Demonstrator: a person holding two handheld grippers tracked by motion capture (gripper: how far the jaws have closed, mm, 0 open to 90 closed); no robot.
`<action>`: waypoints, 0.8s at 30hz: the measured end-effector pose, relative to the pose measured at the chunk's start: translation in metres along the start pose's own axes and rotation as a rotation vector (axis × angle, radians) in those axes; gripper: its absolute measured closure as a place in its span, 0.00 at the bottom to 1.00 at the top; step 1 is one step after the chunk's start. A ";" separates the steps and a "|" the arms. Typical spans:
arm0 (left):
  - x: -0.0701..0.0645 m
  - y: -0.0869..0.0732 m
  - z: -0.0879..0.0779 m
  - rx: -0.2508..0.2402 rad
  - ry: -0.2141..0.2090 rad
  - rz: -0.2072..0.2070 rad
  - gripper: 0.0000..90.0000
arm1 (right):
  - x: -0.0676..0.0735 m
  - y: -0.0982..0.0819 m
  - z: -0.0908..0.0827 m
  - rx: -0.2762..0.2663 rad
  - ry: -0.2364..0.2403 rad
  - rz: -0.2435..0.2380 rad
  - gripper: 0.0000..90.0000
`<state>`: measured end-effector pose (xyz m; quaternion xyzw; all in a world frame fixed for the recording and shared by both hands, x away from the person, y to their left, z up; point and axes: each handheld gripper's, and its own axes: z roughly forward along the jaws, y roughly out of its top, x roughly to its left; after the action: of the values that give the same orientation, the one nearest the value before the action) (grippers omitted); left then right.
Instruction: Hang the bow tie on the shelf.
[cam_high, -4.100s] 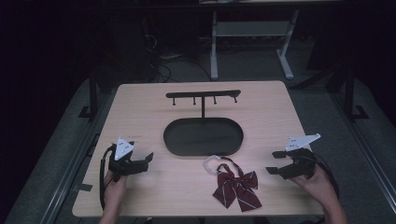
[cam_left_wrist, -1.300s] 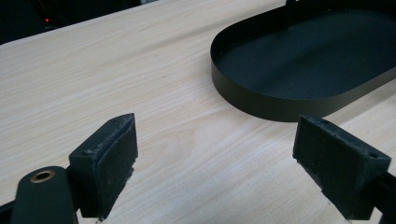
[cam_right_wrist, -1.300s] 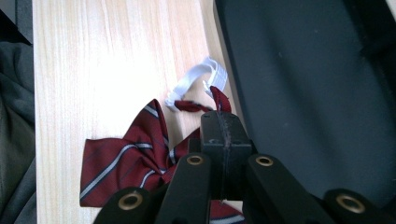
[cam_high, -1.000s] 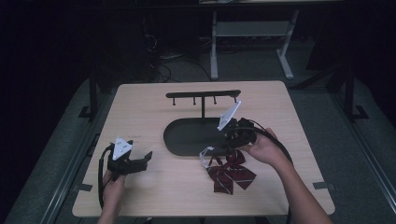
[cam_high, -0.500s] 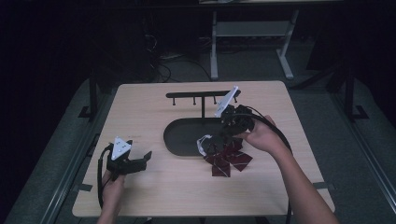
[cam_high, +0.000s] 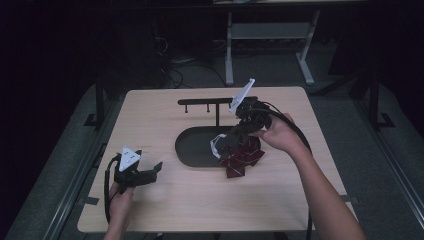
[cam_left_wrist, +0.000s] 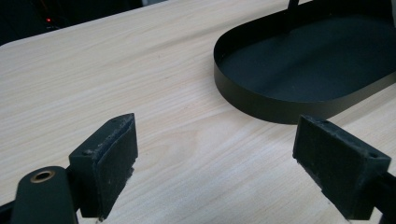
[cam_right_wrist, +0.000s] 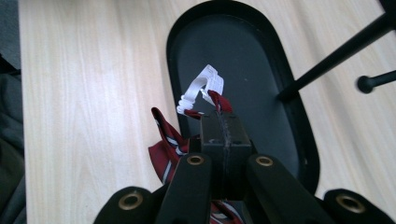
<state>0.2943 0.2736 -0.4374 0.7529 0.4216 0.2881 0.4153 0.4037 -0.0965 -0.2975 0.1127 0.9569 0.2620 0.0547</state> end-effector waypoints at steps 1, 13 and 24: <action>0.000 0.000 0.000 0.001 0.000 0.001 0.15 | -0.001 0.001 -0.001 0.001 -0.001 0.003 1.00; 0.001 0.000 0.000 0.003 -0.002 0.001 0.15 | -0.018 0.012 -0.010 0.012 -0.036 0.024 1.00; 0.000 0.000 0.000 0.000 -0.003 -0.003 0.15 | -0.032 0.024 -0.015 0.023 -0.050 0.046 1.00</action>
<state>0.2944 0.2739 -0.4373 0.7526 0.4223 0.2862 0.4163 0.4370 -0.0912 -0.2711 0.1419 0.9553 0.2493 0.0712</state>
